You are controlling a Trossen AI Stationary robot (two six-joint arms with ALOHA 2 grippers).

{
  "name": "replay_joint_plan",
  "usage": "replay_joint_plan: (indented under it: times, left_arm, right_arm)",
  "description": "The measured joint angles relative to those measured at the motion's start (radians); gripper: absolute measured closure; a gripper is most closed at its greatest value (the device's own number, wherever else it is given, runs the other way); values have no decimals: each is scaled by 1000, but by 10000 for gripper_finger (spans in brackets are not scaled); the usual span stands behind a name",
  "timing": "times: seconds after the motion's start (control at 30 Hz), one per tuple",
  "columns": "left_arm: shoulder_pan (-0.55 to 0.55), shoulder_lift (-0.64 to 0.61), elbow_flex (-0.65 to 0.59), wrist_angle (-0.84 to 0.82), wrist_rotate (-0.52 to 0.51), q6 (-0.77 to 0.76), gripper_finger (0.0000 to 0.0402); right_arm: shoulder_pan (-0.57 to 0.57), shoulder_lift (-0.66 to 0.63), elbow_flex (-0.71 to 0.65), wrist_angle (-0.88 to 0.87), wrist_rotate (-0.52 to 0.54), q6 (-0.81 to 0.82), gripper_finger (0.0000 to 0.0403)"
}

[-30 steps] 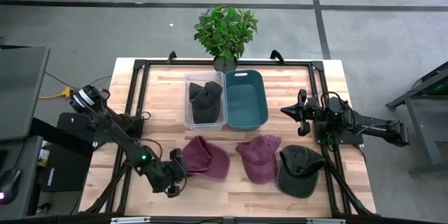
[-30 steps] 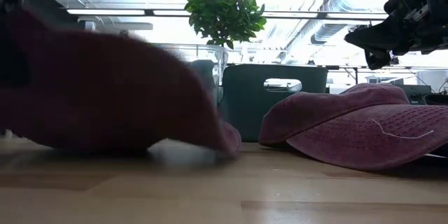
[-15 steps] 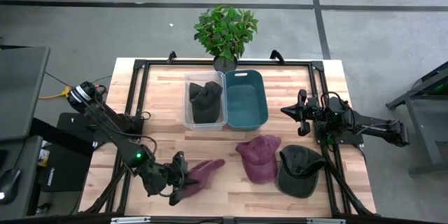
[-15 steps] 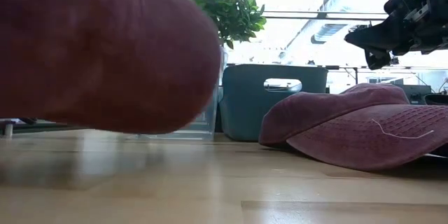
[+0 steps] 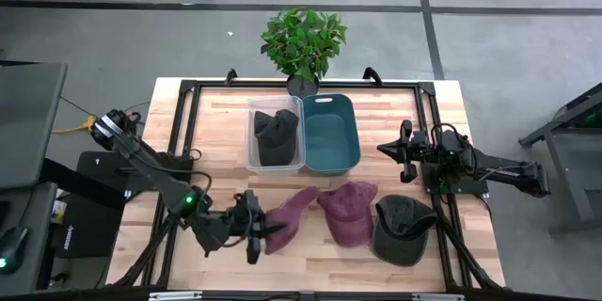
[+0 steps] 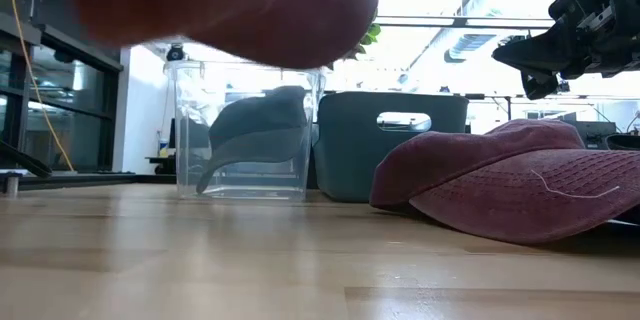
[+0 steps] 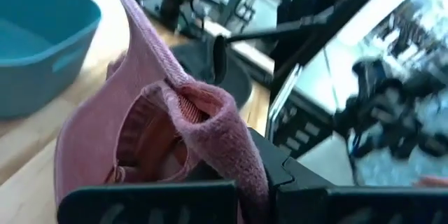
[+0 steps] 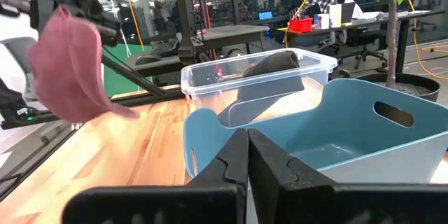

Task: Pick & Place hat
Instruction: Put the left red cap into the blue bin

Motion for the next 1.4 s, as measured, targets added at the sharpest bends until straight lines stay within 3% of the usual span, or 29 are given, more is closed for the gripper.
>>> replay_joint_plan:
  times: [0.37,0.7,0.9,0.97,1.1,1.2,1.4]
  left_arm:
    - [34,0,135,4,-154,0,401]
    - [35,0,145,97,-310,-33,401]
    - [35,5,146,148,-386,-33,401]
    - [35,5,146,171,-411,-32,401]
    - [52,5,146,215,-418,-7,401]
    - [86,17,146,256,-395,-2,401]
    - [142,19,146,320,-299,28,401]
  right_arm:
    - [0,0,0,0,0,0,402]
    - [0,0,0,1,0,1,402]
    - [0,0,0,8,-31,265,402]
    - [0,0,0,28,-105,319,402]
    - [0,0,0,104,-241,424,402]
    - [0,0,0,186,-211,539,402]
    - [0,0,0,247,-145,583,402]
